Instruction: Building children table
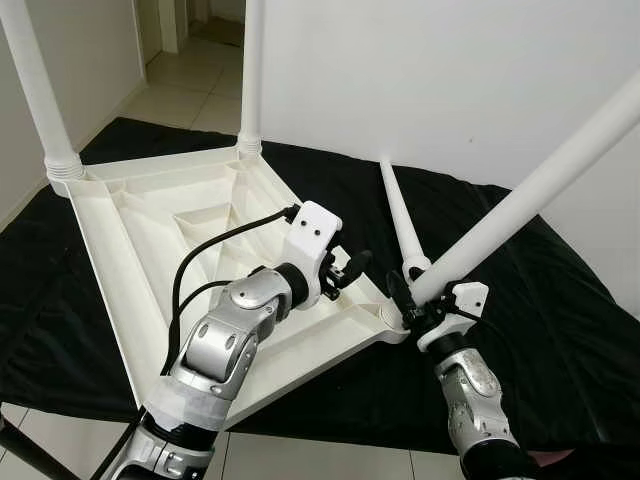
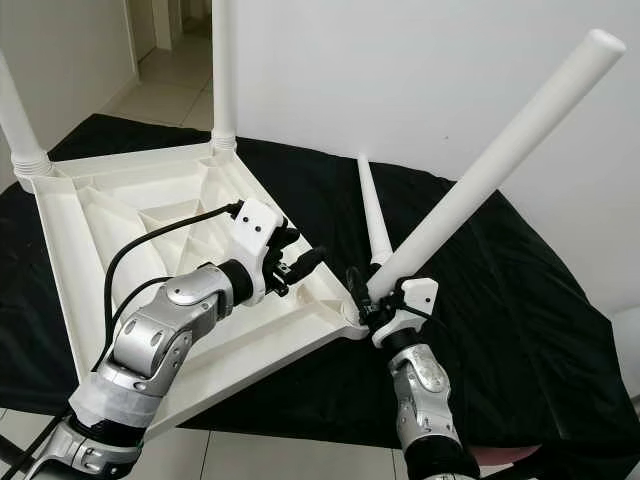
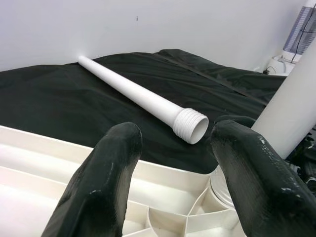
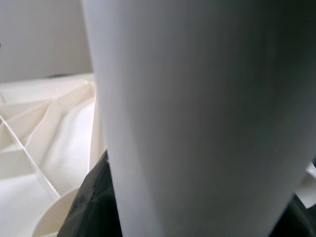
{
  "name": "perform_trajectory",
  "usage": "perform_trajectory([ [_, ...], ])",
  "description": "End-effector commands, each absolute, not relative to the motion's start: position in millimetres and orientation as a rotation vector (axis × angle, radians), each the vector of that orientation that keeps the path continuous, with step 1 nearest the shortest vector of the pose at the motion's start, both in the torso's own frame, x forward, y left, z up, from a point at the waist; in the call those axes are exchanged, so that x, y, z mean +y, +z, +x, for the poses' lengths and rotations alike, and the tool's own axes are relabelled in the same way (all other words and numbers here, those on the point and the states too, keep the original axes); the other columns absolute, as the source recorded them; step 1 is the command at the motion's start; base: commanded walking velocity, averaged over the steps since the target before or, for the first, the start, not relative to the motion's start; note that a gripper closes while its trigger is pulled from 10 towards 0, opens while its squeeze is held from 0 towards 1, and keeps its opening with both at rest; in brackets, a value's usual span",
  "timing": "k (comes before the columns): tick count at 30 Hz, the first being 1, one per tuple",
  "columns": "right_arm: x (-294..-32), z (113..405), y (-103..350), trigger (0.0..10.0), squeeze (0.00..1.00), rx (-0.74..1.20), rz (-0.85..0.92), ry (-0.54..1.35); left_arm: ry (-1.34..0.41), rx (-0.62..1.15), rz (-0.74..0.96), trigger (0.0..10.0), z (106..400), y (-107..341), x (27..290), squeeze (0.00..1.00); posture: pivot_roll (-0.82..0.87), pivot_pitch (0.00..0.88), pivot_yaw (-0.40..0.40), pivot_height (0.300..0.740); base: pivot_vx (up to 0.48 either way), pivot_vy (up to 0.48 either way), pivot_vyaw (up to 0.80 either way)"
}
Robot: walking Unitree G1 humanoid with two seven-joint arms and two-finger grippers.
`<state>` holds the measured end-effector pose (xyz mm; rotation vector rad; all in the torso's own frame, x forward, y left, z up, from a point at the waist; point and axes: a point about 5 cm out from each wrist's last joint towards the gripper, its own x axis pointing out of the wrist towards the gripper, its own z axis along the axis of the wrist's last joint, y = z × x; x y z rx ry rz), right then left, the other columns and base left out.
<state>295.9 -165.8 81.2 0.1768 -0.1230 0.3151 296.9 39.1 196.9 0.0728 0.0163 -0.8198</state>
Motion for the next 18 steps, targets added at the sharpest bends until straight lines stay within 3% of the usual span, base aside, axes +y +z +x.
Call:
perform_trajectory([
  [1,-172.3,270.4,22.2,10.0,0.00,0.212,0.189,0.274,-0.837,0.006,0.083,10.0,295.1,201.1,33.6,0.00,0.02,0.000,-0.105,0.740,0.000,0.000,0.00],
  [6,-174.5,282.2,22.8,10.0,0.00,0.317,0.018,0.326,-0.839,0.005,0.085,10.0,294.9,201.4,33.4,0.00,0.02,0.000,-0.104,0.740,0.000,0.000,0.00],
  [18,-177.1,291.0,23.4,10.0,0.00,0.380,0.014,0.340,-0.831,-0.002,0.087,10.0,295.8,202.6,33.3,0.00,0.03,0.000,-0.118,0.740,0.000,0.000,0.00],
])
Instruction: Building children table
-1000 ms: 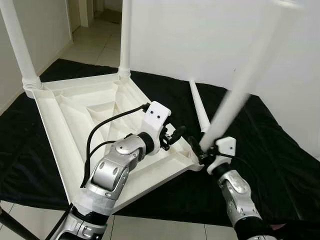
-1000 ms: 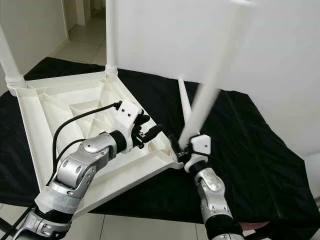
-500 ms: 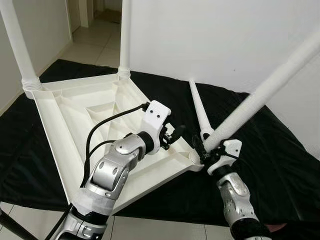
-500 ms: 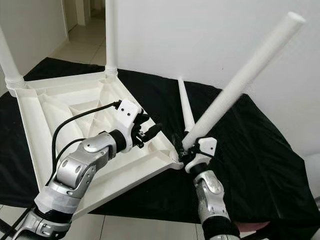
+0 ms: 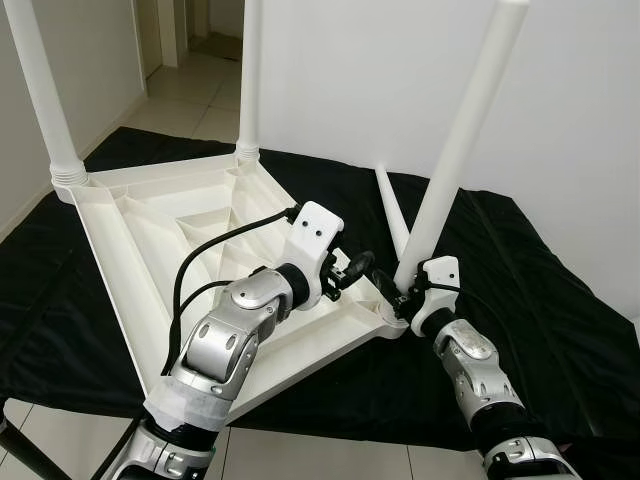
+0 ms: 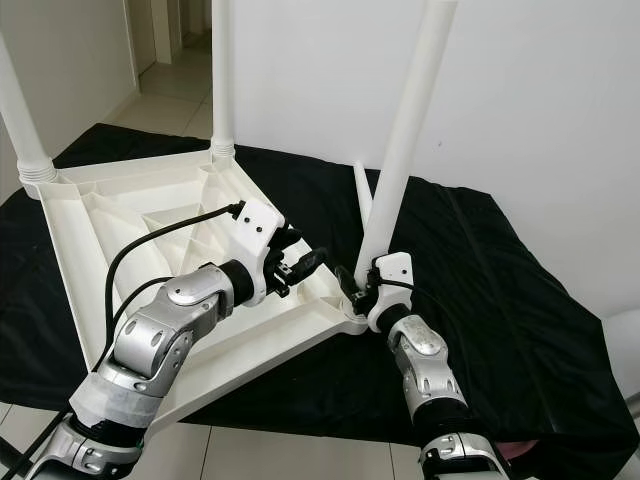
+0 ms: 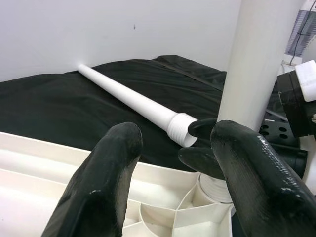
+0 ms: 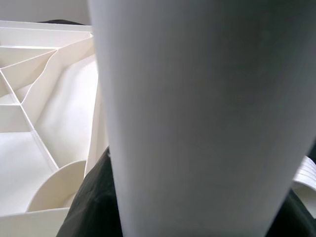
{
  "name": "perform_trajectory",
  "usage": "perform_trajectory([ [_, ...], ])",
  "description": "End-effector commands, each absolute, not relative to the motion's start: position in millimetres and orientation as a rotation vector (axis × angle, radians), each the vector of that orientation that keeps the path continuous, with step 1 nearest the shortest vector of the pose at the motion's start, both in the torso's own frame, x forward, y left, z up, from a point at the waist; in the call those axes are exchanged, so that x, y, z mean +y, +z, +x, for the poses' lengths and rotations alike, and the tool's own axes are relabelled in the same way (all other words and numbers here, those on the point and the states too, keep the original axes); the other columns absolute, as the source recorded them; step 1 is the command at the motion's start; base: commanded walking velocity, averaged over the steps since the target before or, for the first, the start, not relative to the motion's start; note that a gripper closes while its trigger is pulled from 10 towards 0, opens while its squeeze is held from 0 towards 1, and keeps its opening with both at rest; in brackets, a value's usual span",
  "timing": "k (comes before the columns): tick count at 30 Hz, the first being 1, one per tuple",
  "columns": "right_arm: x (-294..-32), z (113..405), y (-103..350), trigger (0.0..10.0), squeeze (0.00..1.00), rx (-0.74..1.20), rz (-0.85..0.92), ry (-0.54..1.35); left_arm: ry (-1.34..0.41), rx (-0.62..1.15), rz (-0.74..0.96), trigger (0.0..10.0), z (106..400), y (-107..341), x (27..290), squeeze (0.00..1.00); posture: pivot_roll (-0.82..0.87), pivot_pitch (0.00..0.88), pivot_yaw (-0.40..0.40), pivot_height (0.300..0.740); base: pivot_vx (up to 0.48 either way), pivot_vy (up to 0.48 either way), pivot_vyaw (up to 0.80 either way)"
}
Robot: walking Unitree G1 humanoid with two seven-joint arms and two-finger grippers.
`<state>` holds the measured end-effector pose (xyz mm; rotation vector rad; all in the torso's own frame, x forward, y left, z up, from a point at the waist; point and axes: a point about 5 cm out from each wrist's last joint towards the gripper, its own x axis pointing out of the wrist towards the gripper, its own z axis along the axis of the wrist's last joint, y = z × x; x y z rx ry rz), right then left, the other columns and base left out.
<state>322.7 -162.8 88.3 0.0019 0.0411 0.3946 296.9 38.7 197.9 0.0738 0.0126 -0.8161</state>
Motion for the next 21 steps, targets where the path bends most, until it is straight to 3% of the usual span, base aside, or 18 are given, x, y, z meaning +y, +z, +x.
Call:
perform_trajectory([
  [1,-177.1,291.0,23.4,10.0,0.00,0.380,0.014,0.340,-0.831,-0.002,0.087,10.0,295.8,202.6,33.3,0.00,0.03,0.000,-0.118,0.740,0.000,0.000,0.00],
  [12,-168.2,291.1,49.4,10.0,0.00,0.214,0.157,0.380,-0.850,-0.016,0.088,10.0,293.7,203.5,32.9,0.00,0.02,0.000,-0.114,0.740,0.000,0.000,0.00],
  [21,-159.3,289.0,111.9,10.0,0.00,-0.001,0.225,0.599,-0.883,-0.026,0.082,10.0,293.2,205.1,29.6,0.00,0.01,0.000,-0.114,0.740,0.000,0.000,0.00],
])
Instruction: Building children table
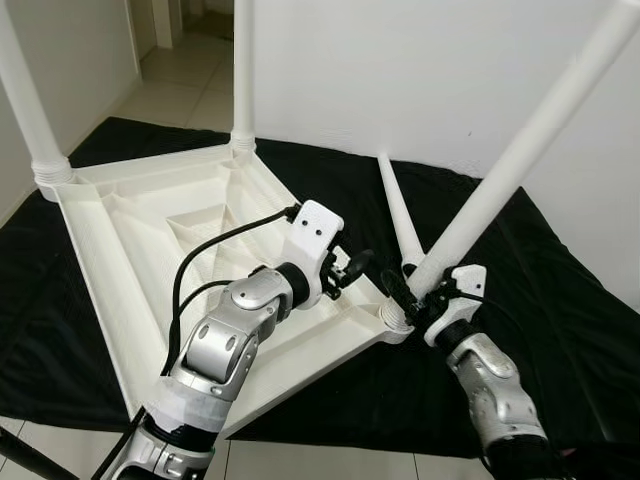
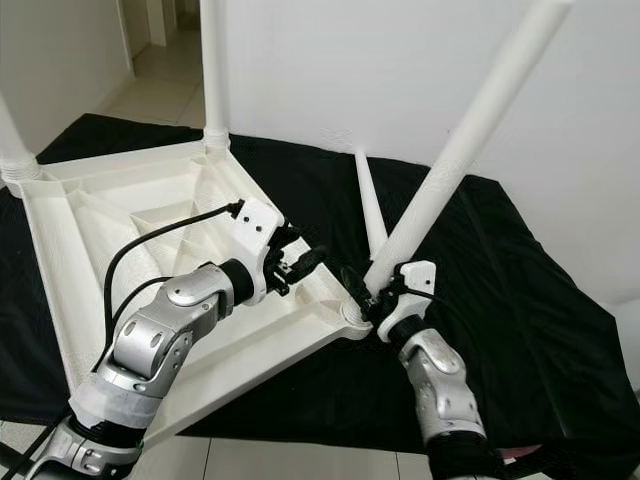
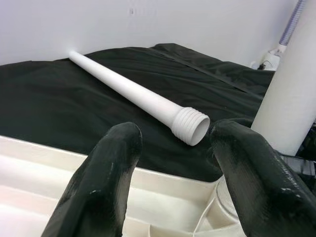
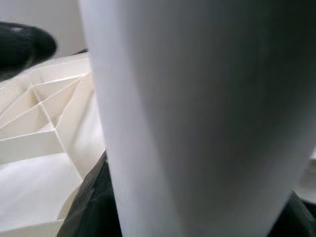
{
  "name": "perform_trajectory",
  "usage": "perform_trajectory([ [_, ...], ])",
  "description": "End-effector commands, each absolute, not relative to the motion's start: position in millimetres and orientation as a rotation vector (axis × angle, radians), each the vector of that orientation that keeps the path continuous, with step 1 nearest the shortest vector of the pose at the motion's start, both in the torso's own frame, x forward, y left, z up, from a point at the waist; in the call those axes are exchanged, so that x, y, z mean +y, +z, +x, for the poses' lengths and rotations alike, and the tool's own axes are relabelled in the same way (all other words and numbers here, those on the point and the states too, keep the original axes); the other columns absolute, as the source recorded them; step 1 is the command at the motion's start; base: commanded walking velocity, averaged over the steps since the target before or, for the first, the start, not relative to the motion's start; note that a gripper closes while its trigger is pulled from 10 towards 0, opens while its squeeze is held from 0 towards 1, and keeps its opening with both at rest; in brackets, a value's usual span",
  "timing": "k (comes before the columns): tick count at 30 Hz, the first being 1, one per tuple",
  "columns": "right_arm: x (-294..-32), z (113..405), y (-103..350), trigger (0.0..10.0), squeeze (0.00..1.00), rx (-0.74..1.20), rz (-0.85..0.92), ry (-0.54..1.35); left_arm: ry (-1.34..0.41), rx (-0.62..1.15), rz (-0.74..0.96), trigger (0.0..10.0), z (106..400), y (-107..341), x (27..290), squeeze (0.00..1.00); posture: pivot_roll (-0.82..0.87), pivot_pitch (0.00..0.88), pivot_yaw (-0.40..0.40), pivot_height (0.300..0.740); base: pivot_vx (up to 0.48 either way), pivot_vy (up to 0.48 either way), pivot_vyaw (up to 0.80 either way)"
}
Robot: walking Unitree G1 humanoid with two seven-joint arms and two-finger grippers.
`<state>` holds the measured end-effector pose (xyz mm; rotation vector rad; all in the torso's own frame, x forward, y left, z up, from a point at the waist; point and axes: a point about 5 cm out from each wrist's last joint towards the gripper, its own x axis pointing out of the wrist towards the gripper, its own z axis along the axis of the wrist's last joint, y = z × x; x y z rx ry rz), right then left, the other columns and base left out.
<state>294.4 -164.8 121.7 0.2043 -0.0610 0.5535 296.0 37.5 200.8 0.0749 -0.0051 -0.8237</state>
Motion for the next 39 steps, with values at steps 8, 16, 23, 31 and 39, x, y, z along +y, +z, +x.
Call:
perform_trajectory([
  [8,-169.2,287.9,156.4,10.0,0.00,-0.103,0.167,0.686,-0.904,-0.029,0.076,10.0,292.5,205.4,28.2,0.00,0.01,0.000,-0.115,0.740,0.000,0.000,0.00],
  [16,-185.9,298.7,184.1,10.0,0.00,-0.164,0.114,0.669,-0.964,-0.019,0.028,10.0,291.2,208.5,26.9,1.00,0.01,0.000,-0.111,0.740,0.000,0.000,0.00],
  [23,-187.5,304.6,177.6,10.0,0.00,-0.133,0.086,0.648,-1.017,-0.034,0.024,10.0,289.5,215.5,27.2,1.00,0.02,0.000,-0.114,0.740,0.000,0.000,0.00],
  [31,-181.3,308.5,161.4,10.0,0.00,-0.067,0.069,0.632,-1.057,-0.094,-0.031,10.0,288.4,239.1,29.0,1.00,0.03,0.000,-0.117,0.740,0.000,0.000,0.00],
  [39,-169.3,313.7,155.8,10.0,0.00,-0.065,0.066,0.577,-1.146,-0.092,-0.147,10.0,277.8,253.0,22.8,0.00,0.01,0.000,-0.094,0.740,0.000,0.000,0.00],
])
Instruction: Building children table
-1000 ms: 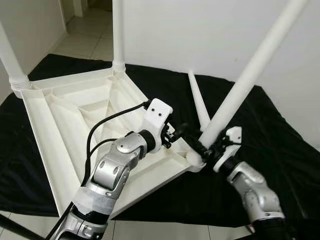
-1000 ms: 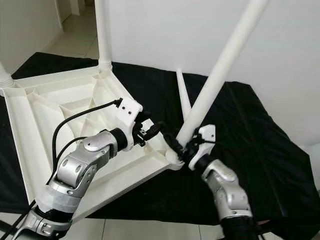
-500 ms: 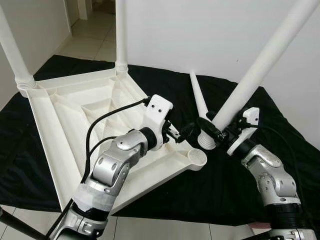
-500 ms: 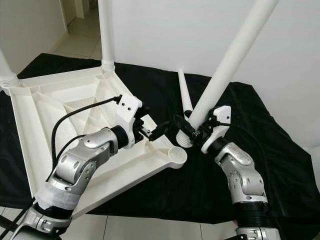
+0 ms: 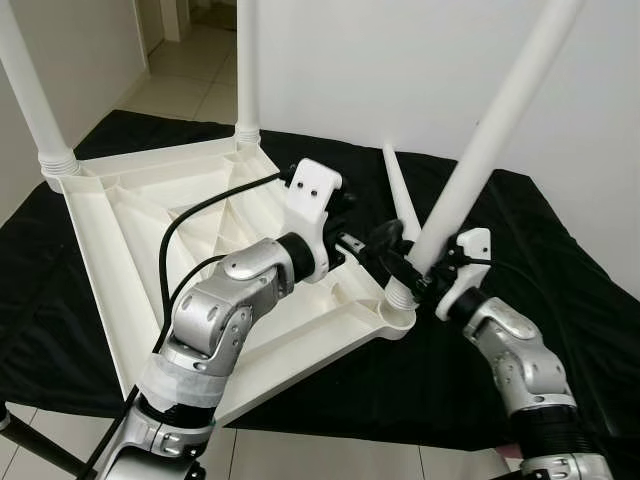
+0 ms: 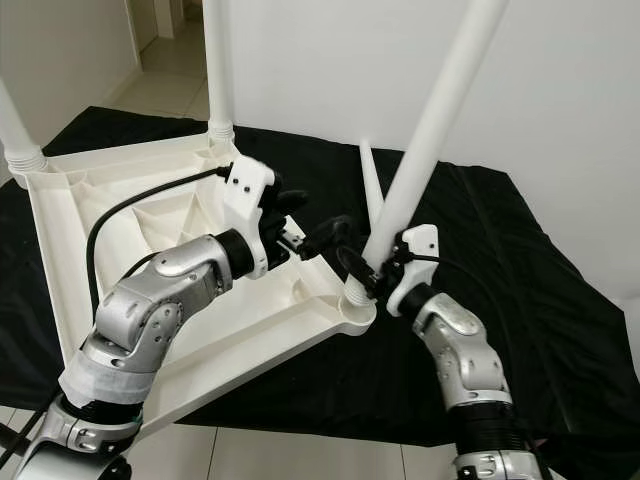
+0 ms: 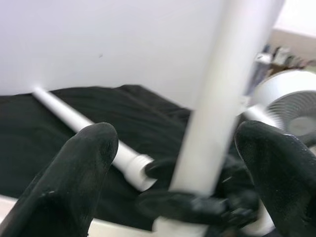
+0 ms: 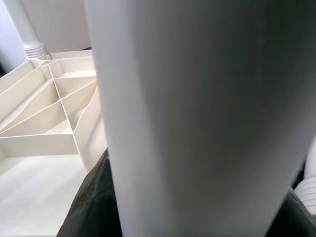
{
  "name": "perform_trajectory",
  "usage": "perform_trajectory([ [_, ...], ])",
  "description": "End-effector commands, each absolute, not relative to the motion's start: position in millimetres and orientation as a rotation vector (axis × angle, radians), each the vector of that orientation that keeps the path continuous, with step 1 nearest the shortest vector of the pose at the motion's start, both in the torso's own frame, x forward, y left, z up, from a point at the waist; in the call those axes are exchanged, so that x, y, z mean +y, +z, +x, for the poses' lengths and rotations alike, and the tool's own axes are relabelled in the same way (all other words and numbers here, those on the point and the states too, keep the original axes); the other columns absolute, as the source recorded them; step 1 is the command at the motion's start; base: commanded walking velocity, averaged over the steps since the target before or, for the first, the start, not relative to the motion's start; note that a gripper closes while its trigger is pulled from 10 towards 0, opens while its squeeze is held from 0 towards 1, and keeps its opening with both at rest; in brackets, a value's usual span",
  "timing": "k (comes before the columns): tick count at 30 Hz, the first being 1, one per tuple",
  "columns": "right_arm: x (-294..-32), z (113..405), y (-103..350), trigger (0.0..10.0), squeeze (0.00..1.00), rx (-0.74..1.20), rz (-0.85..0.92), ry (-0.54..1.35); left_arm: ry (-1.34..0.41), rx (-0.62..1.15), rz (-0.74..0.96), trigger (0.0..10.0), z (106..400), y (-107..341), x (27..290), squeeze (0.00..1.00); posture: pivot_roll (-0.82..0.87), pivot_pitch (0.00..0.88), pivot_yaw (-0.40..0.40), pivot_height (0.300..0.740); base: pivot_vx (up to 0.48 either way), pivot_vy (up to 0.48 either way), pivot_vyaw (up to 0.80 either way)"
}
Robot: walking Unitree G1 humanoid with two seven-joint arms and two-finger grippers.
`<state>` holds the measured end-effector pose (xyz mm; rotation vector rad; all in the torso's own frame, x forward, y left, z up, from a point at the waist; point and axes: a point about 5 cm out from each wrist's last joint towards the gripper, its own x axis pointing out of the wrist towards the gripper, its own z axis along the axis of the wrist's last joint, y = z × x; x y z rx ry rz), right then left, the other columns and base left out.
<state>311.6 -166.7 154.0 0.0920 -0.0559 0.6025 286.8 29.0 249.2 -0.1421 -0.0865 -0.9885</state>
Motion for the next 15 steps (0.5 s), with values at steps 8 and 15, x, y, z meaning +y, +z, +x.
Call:
perform_trajectory([
  [8,-166.1,315.9,150.1,10.0,0.00,-0.056,0.036,0.528,-1.173,-0.088,-0.152,10.0,273.6,258.5,20.3,0.00,0.00,0.000,-0.078,0.740,0.000,0.000,0.00],
  [15,-165.2,315.6,147.1,10.0,0.00,-0.050,0.021,0.557,-1.258,-0.112,-0.172,10.0,267.6,266.6,15.4,0.00,0.00,0.000,-0.071,0.740,0.000,0.000,0.00],
])
